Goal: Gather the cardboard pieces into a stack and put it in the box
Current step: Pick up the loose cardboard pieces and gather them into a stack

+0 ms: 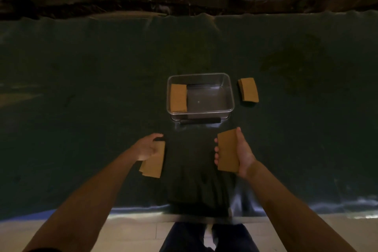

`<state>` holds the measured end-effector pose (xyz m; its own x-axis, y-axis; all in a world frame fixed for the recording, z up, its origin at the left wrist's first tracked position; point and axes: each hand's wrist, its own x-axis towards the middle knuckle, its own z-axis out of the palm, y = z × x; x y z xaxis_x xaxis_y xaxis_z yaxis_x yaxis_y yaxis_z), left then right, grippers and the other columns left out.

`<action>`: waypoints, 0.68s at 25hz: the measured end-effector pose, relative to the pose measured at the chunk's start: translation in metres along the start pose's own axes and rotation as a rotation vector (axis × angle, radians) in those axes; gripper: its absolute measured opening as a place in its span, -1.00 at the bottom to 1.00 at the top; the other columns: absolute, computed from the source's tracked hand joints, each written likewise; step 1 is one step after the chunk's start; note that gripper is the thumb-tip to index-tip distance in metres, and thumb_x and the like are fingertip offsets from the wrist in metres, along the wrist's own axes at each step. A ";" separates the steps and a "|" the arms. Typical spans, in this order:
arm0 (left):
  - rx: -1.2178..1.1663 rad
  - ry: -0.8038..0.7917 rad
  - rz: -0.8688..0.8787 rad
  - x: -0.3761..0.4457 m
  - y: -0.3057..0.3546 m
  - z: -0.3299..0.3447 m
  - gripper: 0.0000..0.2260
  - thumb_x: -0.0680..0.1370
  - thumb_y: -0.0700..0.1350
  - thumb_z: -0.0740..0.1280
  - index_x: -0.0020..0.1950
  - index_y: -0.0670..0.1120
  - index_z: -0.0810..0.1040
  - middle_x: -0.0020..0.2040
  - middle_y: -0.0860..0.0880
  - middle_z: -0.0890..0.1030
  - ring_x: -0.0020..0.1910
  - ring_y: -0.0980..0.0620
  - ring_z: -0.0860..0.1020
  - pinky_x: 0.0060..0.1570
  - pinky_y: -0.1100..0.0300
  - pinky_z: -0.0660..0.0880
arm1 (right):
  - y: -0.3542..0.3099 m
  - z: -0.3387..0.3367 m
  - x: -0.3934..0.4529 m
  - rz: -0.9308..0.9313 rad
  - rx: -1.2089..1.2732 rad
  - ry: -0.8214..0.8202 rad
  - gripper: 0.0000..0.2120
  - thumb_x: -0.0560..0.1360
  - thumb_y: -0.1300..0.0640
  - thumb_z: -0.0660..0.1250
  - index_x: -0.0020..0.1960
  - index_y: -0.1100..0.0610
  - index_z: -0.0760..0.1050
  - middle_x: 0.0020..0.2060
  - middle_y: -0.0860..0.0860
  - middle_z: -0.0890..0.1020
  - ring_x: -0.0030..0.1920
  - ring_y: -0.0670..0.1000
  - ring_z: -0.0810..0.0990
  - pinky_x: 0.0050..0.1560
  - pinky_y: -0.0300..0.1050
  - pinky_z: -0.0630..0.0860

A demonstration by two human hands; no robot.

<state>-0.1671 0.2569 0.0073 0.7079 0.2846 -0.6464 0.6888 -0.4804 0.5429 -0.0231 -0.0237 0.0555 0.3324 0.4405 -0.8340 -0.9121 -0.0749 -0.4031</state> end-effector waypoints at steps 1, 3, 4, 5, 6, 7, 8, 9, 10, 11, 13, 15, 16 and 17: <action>0.051 0.007 -0.044 -0.001 -0.006 -0.007 -0.40 0.55 -0.32 0.34 0.54 0.02 0.29 0.28 -0.14 0.52 0.02 0.01 0.54 -0.07 0.20 0.50 | 0.001 0.004 0.000 0.001 0.000 -0.013 -0.24 0.45 -0.48 0.05 -0.01 0.21 0.58 -0.32 0.16 0.58 -0.39 0.13 0.53 -0.25 -0.02 0.52; 0.185 0.007 -0.083 -0.002 -0.012 -0.010 -0.36 0.57 -0.28 0.32 0.60 0.01 0.18 0.36 -0.17 0.49 0.10 -0.02 0.54 -0.01 0.18 0.50 | 0.004 0.008 0.001 0.001 -0.001 -0.038 -0.25 0.46 -0.47 0.06 -0.01 0.21 0.58 -0.31 0.16 0.58 -0.38 0.12 0.55 -0.25 -0.02 0.53; 0.245 0.016 -0.084 -0.001 -0.014 -0.008 -0.38 0.58 -0.26 0.30 0.60 0.01 0.17 0.36 -0.16 0.50 0.11 -0.03 0.55 0.03 0.17 0.51 | 0.006 0.009 0.001 0.000 -0.003 -0.048 -0.25 0.46 -0.47 0.06 -0.01 0.21 0.58 -0.30 0.16 0.59 -0.37 0.12 0.55 -0.25 -0.02 0.53; 0.294 0.036 -0.084 -0.001 -0.015 -0.003 -0.41 0.59 -0.25 0.28 0.59 0.00 0.20 0.36 -0.16 0.50 0.14 -0.04 0.55 0.10 0.13 0.52 | 0.008 0.009 0.001 -0.002 -0.005 -0.054 -0.25 0.45 -0.47 0.06 -0.01 0.21 0.57 -0.29 0.16 0.59 -0.36 0.13 0.56 -0.24 -0.02 0.54; 0.329 0.066 -0.084 -0.001 -0.017 0.000 -0.45 0.59 -0.24 0.28 0.57 0.00 0.25 0.36 -0.15 0.48 0.18 -0.06 0.55 0.17 0.07 0.51 | 0.009 0.008 0.001 -0.004 -0.005 -0.057 -0.25 0.45 -0.47 0.06 0.00 0.21 0.57 -0.28 0.16 0.60 -0.34 0.13 0.56 -0.23 -0.01 0.54; 0.344 0.103 -0.089 -0.001 -0.018 0.003 -0.50 0.59 -0.23 0.28 0.52 0.00 0.31 0.36 -0.14 0.45 0.19 -0.09 0.54 0.20 0.01 0.51 | 0.010 0.006 0.001 -0.006 -0.002 -0.060 -0.25 0.45 -0.48 0.07 0.01 0.21 0.57 -0.26 0.17 0.61 -0.33 0.13 0.57 -0.21 0.00 0.54; 0.356 0.140 -0.092 -0.002 -0.018 0.004 -0.57 0.58 -0.23 0.29 0.44 -0.02 0.37 0.35 -0.13 0.40 0.16 -0.10 0.55 0.18 -0.03 0.52 | 0.010 0.005 0.001 -0.007 0.003 -0.065 -0.24 0.44 -0.48 0.07 0.02 0.21 0.57 -0.25 0.17 0.61 -0.31 0.14 0.57 -0.19 0.01 0.54; 0.378 0.173 -0.082 -0.003 -0.017 0.004 -0.65 0.58 -0.23 0.29 0.36 -0.03 0.40 0.33 -0.13 0.34 0.13 -0.10 0.54 0.16 -0.04 0.53 | 0.010 0.004 0.001 -0.009 0.007 -0.073 -0.24 0.44 -0.48 0.08 0.04 0.21 0.57 -0.23 0.17 0.62 -0.29 0.14 0.58 -0.17 0.02 0.54; 0.407 0.190 -0.064 -0.004 -0.013 0.003 -0.71 0.58 -0.23 0.29 0.29 -0.05 0.41 0.32 -0.12 0.31 0.15 -0.09 0.51 0.16 -0.04 0.53 | 0.011 0.003 0.001 -0.013 0.009 -0.088 -0.25 0.44 -0.48 0.09 0.05 0.21 0.56 -0.22 0.17 0.62 -0.28 0.14 0.59 -0.15 0.03 0.54; 0.425 0.177 -0.040 -0.004 -0.007 0.000 -0.75 0.58 -0.22 0.29 0.25 -0.05 0.42 0.31 -0.12 0.33 0.17 -0.08 0.49 0.16 -0.04 0.52 | 0.011 0.002 0.001 -0.017 0.004 -0.104 -0.25 0.44 -0.47 0.09 0.06 0.20 0.56 -0.20 0.17 0.63 -0.26 0.14 0.59 -0.13 0.04 0.54; 0.301 0.056 -0.012 -0.009 0.014 -0.004 -0.79 0.59 -0.23 0.28 0.20 -0.04 0.41 0.23 -0.12 0.47 0.15 -0.07 0.51 0.14 -0.01 0.52 | 0.013 0.001 0.002 -0.027 -0.032 -0.105 -0.25 0.43 -0.47 0.10 0.09 0.19 0.57 -0.18 0.17 0.65 -0.24 0.13 0.61 -0.11 0.04 0.55; -0.062 -0.143 0.010 -0.018 0.045 -0.003 -0.76 0.59 -0.25 0.30 0.24 -0.06 0.43 0.19 -0.14 0.55 0.15 -0.09 0.55 0.12 0.02 0.54 | 0.016 0.003 0.004 -0.033 -0.096 -0.090 -0.24 0.41 -0.48 0.13 0.13 0.18 0.57 -0.15 0.15 0.68 -0.22 0.12 0.63 -0.11 0.04 0.57; -0.267 -0.228 0.048 -0.024 0.062 0.000 -0.73 0.59 -0.26 0.31 0.27 -0.08 0.43 0.19 -0.14 0.57 0.18 -0.11 0.56 0.12 0.02 0.54 | 0.019 0.005 0.005 -0.029 -0.131 -0.083 -0.23 0.39 -0.49 0.14 0.15 0.17 0.57 -0.11 0.15 0.69 -0.19 0.13 0.65 -0.11 0.04 0.59; -0.434 -0.275 0.092 -0.029 0.079 0.006 -0.73 0.59 -0.26 0.32 0.28 -0.09 0.44 0.18 -0.13 0.59 0.19 -0.09 0.58 0.11 0.03 0.55 | 0.022 0.008 0.005 -0.018 -0.165 -0.074 -0.21 0.37 -0.51 0.16 0.19 0.14 0.57 -0.05 0.16 0.70 -0.13 0.15 0.67 -0.11 0.06 0.61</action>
<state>-0.1339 0.2059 0.0661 0.7418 0.0006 -0.6706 0.6680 -0.0883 0.7389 -0.0432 -0.0158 0.0455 0.3244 0.5072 -0.7984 -0.8524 -0.2092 -0.4792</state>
